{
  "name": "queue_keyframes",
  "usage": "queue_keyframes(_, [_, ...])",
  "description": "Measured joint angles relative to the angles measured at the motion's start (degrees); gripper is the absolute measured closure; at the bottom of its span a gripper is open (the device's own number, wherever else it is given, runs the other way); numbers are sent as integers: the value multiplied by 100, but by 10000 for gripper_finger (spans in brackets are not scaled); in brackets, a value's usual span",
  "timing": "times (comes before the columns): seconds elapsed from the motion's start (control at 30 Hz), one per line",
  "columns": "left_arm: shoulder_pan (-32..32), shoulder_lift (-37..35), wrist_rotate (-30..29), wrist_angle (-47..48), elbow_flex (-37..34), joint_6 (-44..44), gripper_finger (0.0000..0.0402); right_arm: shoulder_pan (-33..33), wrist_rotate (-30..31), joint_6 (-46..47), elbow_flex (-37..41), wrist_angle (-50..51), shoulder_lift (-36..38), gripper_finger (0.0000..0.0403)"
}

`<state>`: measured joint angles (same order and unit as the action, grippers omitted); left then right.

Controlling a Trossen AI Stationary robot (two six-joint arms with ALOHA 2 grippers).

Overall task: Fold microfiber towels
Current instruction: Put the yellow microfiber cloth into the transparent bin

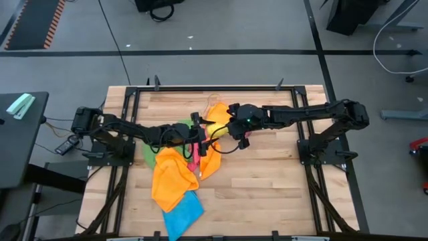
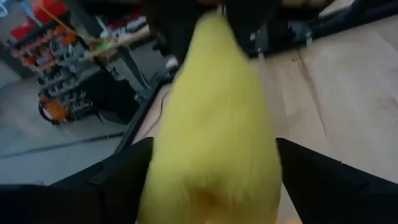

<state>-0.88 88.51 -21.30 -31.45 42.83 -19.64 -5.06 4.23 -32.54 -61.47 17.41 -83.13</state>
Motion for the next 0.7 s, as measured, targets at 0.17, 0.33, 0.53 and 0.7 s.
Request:
queue_keyframes(0.17, [118,-2,-4,90,0,127,90,63,-14,-63,0,-153,6,324])
queue_keyframes(0.33, [135,-2,20,60,0,119,108,114,-24,-65,0,-175,6,324])
queue_keyframes(0.53, [135,-2,184,69,0,228,143,114,-24,-49,0,-173,6,324])
queue_keyframes(0.7, [135,-2,188,158,0,285,193,111,-26,34,0,-160,6,324])
